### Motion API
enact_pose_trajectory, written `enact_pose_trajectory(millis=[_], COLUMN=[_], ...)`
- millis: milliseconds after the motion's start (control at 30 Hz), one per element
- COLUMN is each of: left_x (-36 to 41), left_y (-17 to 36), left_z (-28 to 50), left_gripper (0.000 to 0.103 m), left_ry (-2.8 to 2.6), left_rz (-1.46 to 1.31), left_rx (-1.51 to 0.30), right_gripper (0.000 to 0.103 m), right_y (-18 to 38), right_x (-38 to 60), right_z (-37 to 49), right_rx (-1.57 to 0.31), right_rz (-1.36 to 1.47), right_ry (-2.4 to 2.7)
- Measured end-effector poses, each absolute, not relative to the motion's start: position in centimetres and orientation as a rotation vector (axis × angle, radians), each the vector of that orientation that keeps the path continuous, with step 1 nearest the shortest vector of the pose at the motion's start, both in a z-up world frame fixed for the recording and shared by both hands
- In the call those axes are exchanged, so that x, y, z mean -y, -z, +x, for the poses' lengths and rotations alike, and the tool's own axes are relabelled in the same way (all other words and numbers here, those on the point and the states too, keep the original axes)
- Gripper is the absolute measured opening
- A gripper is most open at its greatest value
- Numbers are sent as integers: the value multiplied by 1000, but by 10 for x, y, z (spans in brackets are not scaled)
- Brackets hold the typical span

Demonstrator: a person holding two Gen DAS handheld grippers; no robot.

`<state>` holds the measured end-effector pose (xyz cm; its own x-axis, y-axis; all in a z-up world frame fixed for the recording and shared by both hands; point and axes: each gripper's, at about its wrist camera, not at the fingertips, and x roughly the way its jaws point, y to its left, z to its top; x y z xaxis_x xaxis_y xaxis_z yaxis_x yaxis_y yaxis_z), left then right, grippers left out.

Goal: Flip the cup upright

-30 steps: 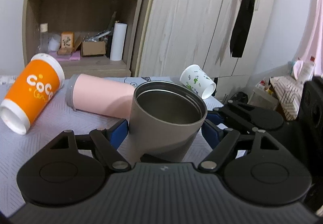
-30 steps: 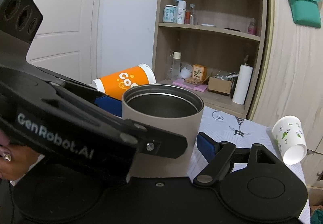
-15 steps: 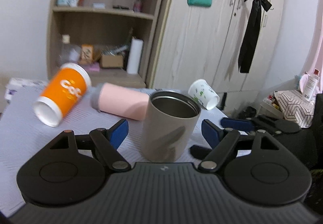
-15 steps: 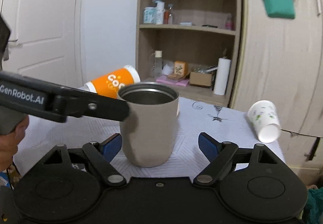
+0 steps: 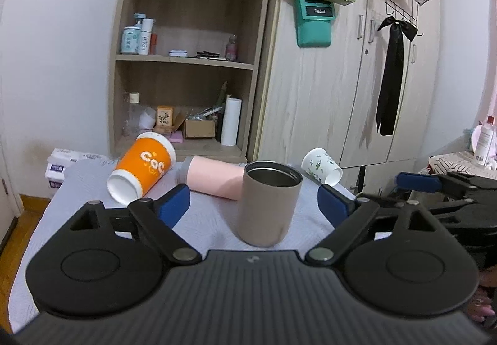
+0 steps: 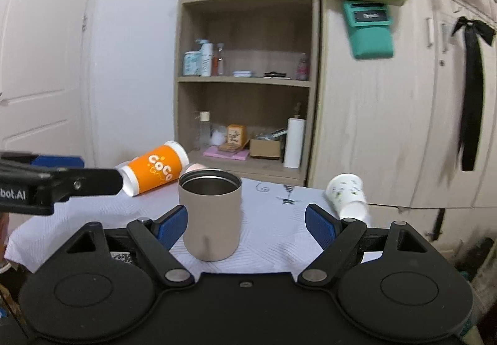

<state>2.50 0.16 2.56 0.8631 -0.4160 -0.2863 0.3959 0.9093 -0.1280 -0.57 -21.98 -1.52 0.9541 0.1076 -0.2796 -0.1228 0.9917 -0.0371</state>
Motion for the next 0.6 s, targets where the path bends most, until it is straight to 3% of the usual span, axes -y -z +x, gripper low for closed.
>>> enact_pose_trajectory(millis=[333, 400, 467, 600], left_x=[-14, -15, -13, -14], left_y=[-34, -36, -38, -37], left_z=[5, 1, -4, -9], left_gripper=[91, 92, 100, 103], left_ry=[303, 286, 270, 235], left_rz=[-105, -95, -86, -100], left_rx=[-292, -290, -289, -303], right_gripper=[87, 91, 92, 93], right_y=[3, 2, 0, 0], right_x=[218, 215, 213, 206], right_z=[-33, -34, -37, -42], right_rx=[-293, -294, -294, -302], right_rz=[-22, -30, -31, -56], right_ry=[-82, -80, -79, -67])
